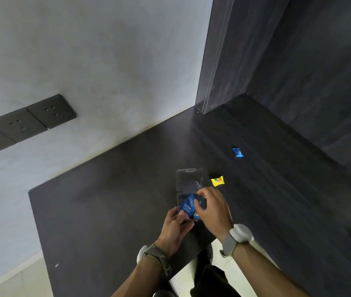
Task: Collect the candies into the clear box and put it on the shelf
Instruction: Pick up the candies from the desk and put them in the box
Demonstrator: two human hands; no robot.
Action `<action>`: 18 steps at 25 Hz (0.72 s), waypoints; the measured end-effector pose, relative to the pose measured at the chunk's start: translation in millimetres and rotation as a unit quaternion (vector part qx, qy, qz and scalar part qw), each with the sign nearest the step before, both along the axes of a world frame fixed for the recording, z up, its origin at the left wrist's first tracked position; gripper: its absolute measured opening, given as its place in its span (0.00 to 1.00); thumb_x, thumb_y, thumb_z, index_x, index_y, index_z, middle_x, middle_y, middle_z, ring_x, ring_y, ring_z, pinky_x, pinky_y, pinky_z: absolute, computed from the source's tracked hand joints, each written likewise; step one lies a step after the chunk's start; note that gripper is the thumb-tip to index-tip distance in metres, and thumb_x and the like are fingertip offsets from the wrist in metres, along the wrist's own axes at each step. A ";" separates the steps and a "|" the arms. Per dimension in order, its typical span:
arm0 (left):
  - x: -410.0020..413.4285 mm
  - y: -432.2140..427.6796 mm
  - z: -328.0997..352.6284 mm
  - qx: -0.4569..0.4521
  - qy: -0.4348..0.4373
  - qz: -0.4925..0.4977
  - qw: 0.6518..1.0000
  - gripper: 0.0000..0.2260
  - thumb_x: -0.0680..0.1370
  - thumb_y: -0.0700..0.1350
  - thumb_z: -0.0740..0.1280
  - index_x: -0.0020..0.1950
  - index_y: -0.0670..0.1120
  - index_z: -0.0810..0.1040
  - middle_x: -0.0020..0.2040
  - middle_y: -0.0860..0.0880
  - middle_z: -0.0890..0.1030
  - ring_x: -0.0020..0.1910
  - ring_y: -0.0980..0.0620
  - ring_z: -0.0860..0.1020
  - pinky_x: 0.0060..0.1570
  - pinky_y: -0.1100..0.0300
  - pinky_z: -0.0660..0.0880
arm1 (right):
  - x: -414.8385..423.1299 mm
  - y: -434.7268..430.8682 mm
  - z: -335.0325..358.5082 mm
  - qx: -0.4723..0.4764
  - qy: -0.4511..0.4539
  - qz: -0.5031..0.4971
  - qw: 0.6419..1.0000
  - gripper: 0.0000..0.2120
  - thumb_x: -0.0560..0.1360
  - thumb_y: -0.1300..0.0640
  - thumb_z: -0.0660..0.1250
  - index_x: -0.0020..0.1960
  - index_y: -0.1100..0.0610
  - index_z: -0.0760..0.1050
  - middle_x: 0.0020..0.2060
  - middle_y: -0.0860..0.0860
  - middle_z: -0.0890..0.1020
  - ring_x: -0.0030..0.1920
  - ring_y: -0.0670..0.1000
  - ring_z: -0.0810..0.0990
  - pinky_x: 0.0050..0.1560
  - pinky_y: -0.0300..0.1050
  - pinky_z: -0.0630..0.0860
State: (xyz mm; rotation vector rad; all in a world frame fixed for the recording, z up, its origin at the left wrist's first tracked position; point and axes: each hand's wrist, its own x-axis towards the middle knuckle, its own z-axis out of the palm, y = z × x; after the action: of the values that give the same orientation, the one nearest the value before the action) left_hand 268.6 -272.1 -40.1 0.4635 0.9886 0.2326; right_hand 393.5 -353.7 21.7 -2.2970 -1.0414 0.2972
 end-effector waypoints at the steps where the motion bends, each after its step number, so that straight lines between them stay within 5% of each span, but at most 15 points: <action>1: 3.7 -1.2 -1.1 0.000 0.002 0.004 1.000 0.15 0.82 0.37 0.62 0.70 0.40 0.69 0.55 0.38 0.79 0.49 0.45 0.82 0.47 0.54 0.83 | 7.7 -2.0 -0.7 0.000 0.001 -0.001 1.000 0.08 0.76 0.55 0.70 0.54 0.54 0.76 0.49 0.49 0.80 0.51 0.50 0.78 0.49 0.48 0.79; 7: 29.9 -3.1 -10.2 -0.021 0.025 0.038 0.999 0.15 0.83 0.41 0.63 0.69 0.42 0.70 0.65 0.36 0.77 0.62 0.38 0.80 0.55 0.47 0.81 | 74.2 -12.7 -21.2 -0.053 -0.012 0.000 0.999 0.09 0.76 0.60 0.69 0.56 0.56 0.77 0.52 0.52 0.81 0.54 0.53 0.78 0.52 0.53 0.79; 18: 63.0 -4.9 -6.0 -0.036 0.027 0.126 0.991 0.15 0.84 0.40 0.59 0.71 0.40 0.68 0.66 0.31 0.76 0.55 0.35 0.82 0.50 0.46 0.83 | 154.0 5.1 -69.4 -0.211 -0.008 0.153 0.965 0.23 0.78 0.62 0.65 0.72 0.51 0.70 0.73 0.49 0.69 0.74 0.52 0.66 0.72 0.50 0.67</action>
State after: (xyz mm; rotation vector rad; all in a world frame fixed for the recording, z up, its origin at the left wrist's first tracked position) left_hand 331.6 -277.0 -46.1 0.2787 1.1045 0.4120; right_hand 547.5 -348.6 -47.7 -2.4989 -1.4592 0.6839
